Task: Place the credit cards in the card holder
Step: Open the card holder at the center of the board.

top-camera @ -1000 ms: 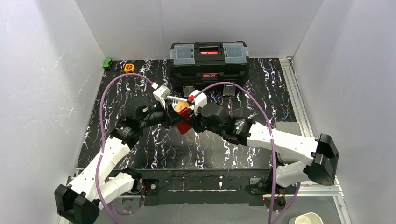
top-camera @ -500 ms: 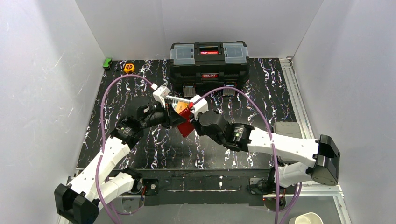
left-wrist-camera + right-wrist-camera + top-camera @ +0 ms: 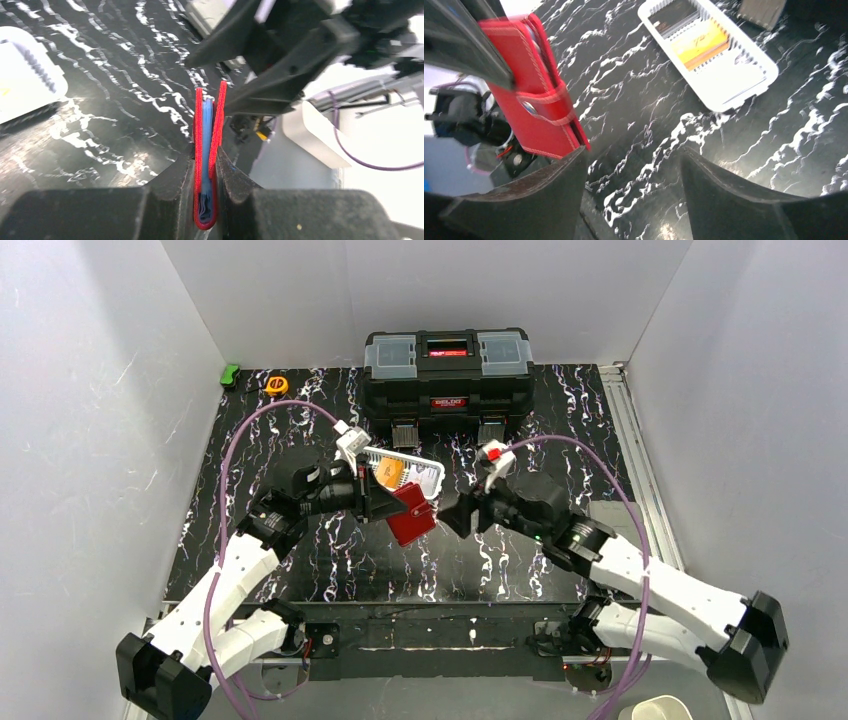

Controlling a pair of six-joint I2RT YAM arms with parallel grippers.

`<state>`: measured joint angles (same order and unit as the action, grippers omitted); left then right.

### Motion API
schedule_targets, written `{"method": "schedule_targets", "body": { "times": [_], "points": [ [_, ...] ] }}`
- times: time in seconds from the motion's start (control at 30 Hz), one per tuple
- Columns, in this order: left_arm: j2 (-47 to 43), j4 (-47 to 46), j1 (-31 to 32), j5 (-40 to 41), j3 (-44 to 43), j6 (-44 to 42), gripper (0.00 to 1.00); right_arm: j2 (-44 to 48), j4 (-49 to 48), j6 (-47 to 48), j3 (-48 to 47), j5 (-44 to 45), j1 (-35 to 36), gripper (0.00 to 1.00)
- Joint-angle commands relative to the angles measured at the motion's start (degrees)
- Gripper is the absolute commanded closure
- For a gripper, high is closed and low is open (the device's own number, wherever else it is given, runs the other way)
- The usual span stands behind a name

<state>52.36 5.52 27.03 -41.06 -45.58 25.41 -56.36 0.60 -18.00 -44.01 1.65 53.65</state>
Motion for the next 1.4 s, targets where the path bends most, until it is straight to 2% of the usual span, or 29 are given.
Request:
{"method": "schedule_targets", "body": {
  "times": [0.0,0.2,0.4,0.5,0.57,0.63,0.83,1.03,1.23,1.3,1.37],
  "points": [
    [-0.3,-7.5,0.1,-13.4,-0.3,3.4,1.00,7.6,-13.4,-3.6,8.7,-21.9,-5.5,0.22],
    [0.9,-9.9,0.2,-16.0,-0.9,4.7,1.00,5.4,-17.3,-6.2,7.4,-36.1,-8.8,0.17],
    [0.4,-8.7,0.2,-17.5,-1.0,3.1,1.00,3.9,-21.2,-8.9,7.7,-40.7,-11.4,0.14],
    [-0.2,-7.0,0.2,-17.8,-0.8,0.8,1.00,5.2,-9.8,-3.7,4.4,-40.5,-13.8,0.11],
    [-0.6,-6.5,0.2,-18.1,-0.6,-0.2,1.00,6.8,-1.8,1.1,2.2,-36.6,-15.4,0.11],
    [-0.8,-6.6,0.1,-18.7,-0.4,-0.4,1.00,8.1,0.8,2.3,1.4,-35.6,-17.2,0.10],
    [-0.2,-8.2,0.1,-19.2,-0.7,0.1,1.00,7.5,-8.9,-4.5,3.5,-46.4,-18.5,0.02],
    [0.8,-8.9,0.2,-19.6,-1.5,0.6,1.00,1.0,-21.1,-11.2,3.6,-55.0,-18.2,0.02],
    [1.4,-10.8,0.2,-19.5,-1.5,1.8,1.00,-4.4,-19.7,-7.6,-0.5,-54.5,-13.9,0.02],
    [1.6,-11.5,0.2,-19.6,-1.8,2.3,1.00,-6.6,-19.2,-6.4,-1.7,-54.2,-12.2,0.04],
    [1.9,-11.7,0.2,-19.7,-2.2,2.6,1.00,-8.4,-21.1,-6.7,-2.0,-55.0,-11.3,0.15]
  ]
}}
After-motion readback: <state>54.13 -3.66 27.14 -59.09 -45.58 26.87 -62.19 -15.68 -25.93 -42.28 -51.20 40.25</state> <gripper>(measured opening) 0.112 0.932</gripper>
